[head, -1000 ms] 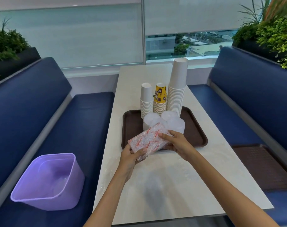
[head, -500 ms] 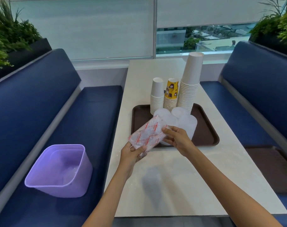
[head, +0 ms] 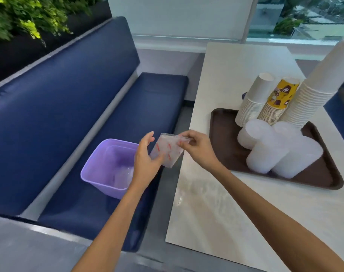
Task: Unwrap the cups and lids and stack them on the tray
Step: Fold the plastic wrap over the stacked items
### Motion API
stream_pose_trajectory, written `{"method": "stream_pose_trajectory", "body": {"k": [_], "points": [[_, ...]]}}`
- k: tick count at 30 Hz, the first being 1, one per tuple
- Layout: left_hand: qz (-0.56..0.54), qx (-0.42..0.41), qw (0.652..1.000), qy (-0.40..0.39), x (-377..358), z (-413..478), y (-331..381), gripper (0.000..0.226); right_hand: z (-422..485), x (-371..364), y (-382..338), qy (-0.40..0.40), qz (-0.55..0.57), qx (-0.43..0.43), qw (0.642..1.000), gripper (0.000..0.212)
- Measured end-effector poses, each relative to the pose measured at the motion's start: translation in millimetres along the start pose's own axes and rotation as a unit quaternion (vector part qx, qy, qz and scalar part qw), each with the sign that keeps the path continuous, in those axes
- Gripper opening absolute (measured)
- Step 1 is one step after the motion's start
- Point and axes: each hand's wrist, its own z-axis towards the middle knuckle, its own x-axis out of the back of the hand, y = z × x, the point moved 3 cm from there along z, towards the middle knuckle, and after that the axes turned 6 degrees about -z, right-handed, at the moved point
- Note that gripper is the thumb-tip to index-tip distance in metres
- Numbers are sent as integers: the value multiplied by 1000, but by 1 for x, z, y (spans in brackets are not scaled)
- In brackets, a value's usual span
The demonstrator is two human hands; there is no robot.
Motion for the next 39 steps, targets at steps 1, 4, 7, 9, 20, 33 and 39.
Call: {"method": "stream_pose_trajectory", "body": {"k": [1,4,7,9,20,33,39], "points": [[-3,-6,1000,7,10,6,0,46,5,-13,-7,-4,-2,14,1000,12],[20,4,999,39,51,28,-25,12,28,-68,-17,-22,-8,47,999,14],[48,23,996,72,87,44,-64,2,50,-121,-13,-35,-11,49,998,18],[65,49,993,88,104,54,-98,7,64,-158,-1,-42,-8,26,999,15],[132,247,959,41,120,86,-214,21,81,-270,88,-148,-22,-209,966,53],[110,268,957,22,100,86,-199,59,72,-234,85,-96,-1,-188,977,21],[6,167,984,55,58,65,-123,30,43,-157,57,-55,-12,-116,992,17]]}}
